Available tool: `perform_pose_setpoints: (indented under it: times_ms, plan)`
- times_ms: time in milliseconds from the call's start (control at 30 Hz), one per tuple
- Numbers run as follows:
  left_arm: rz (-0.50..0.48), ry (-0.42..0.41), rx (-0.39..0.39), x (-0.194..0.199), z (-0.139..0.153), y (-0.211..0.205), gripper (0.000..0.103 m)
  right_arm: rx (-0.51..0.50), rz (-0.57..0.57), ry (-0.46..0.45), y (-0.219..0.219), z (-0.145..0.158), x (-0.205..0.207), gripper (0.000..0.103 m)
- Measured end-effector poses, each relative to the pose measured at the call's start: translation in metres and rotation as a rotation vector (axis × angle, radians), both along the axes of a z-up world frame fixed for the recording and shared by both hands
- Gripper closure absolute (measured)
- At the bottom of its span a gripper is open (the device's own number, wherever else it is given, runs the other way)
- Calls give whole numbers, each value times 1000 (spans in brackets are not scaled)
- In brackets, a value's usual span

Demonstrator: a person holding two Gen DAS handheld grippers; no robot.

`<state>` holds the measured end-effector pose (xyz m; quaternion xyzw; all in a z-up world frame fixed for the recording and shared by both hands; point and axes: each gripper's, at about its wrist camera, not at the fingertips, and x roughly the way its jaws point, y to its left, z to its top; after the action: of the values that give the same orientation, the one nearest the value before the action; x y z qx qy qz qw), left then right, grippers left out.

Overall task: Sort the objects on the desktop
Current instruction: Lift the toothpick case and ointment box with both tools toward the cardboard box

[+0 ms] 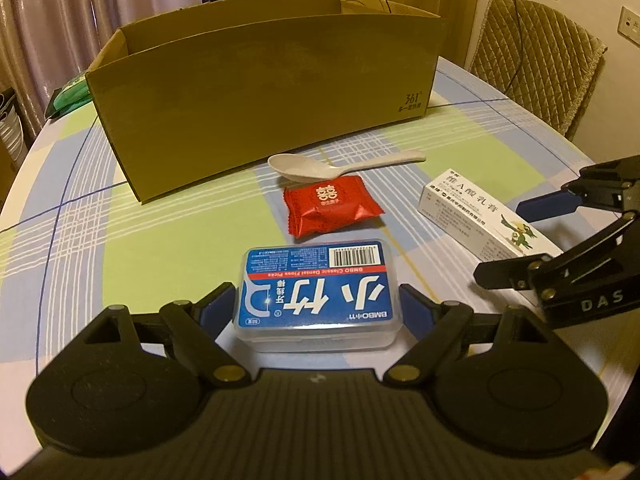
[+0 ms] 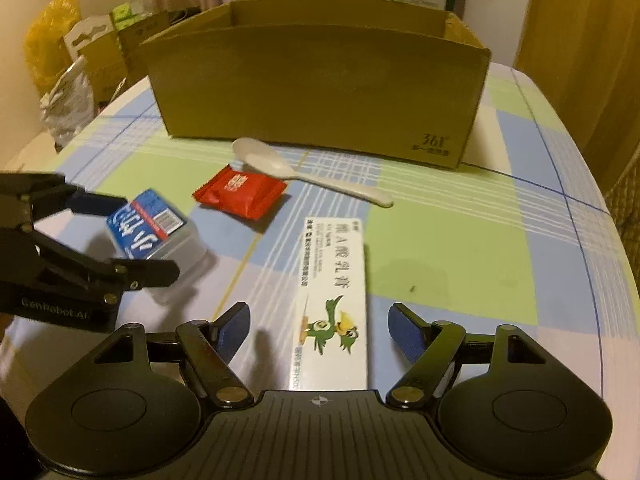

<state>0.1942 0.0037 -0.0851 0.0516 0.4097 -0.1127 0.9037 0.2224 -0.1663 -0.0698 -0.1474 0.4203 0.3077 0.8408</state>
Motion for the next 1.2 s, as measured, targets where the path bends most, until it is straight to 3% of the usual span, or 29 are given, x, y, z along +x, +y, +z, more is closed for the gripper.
perform_pose_setpoints:
  times_ms: [300, 567, 1067, 1200]
  plan:
    - [0, -10, 15, 1, -1, -4, 19, -31, -19, -29, 3, -11, 5, 30]
    - [4, -7, 14, 3, -5, -7, 18, -28, -40, -52, 2, -11, 7, 41]
    - [16, -12, 39, 5, -10, -13, 19, -28, -16, -65, 6, -11, 2, 42]
    - [23, -19, 33, 4, -8, -13, 20, -27, -16, -66, 6, -11, 3, 53]
